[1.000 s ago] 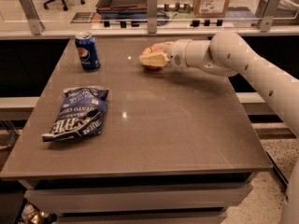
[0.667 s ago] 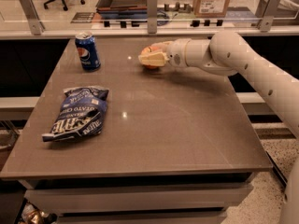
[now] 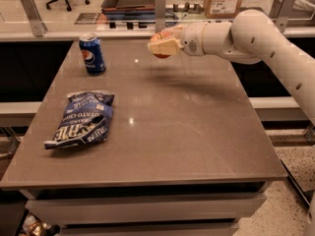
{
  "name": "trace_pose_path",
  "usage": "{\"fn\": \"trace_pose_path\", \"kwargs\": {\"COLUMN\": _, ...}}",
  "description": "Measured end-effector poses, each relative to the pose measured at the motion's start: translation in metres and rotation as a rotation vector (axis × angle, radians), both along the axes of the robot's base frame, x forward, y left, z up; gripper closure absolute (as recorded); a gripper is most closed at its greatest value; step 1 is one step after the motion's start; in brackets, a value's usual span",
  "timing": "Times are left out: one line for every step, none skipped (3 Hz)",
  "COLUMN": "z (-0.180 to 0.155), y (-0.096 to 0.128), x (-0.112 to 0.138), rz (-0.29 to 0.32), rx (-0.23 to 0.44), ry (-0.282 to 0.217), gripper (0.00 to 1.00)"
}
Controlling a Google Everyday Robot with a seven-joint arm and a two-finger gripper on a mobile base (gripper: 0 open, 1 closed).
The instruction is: Pick apple
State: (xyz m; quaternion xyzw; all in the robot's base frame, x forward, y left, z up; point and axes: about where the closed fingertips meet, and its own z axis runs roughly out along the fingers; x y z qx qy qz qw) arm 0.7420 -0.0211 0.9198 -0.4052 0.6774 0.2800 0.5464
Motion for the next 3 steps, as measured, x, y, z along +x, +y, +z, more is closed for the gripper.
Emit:
{"fn": "trace_pose_path", "kwargs": {"z": 0.034, "y": -0.005, "x": -0.006, "rz": 0.006, "rx": -0.002, "ry": -0.058, "gripper": 1.00}}
{"fn": "trace_pose_path", "kwargs": {"z": 0.067, "y": -0.007, "x": -0.012, "rz": 0.021, "rx": 0.000, "ry": -0.123, "gripper": 1.00}}
{"fn": "trace_pose_path", "kwargs": {"z": 0.083, "y": -0.005, "x": -0.017, "rz": 0.033, "rx": -0.005, "ry": -0.157, "gripper": 1.00}}
